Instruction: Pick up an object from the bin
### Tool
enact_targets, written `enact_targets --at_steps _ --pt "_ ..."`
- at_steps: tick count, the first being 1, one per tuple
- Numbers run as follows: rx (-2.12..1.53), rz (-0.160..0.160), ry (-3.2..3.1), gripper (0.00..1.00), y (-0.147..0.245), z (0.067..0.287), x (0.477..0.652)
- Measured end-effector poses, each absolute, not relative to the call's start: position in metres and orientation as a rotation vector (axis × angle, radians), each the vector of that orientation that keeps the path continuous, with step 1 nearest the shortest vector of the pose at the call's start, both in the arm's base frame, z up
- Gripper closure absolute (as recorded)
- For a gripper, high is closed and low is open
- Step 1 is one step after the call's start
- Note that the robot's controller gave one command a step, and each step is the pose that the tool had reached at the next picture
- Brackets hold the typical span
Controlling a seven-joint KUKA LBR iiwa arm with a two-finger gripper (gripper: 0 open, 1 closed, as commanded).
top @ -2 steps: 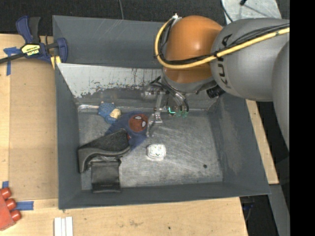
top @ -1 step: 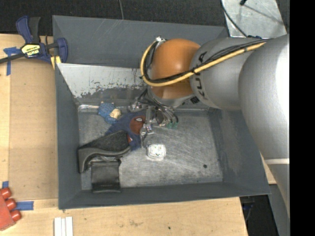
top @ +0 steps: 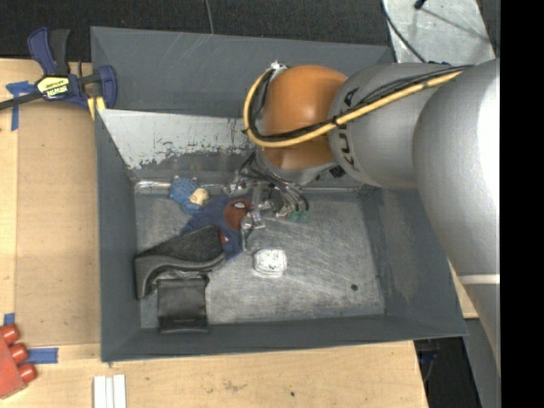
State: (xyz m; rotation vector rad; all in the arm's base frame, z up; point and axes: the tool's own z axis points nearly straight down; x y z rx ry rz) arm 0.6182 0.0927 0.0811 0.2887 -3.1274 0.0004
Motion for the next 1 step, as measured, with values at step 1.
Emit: enact_targets --at_steps 1 --pt "1.161 0.002 -2.93 1.0 0.1101 0.219 0.6089"
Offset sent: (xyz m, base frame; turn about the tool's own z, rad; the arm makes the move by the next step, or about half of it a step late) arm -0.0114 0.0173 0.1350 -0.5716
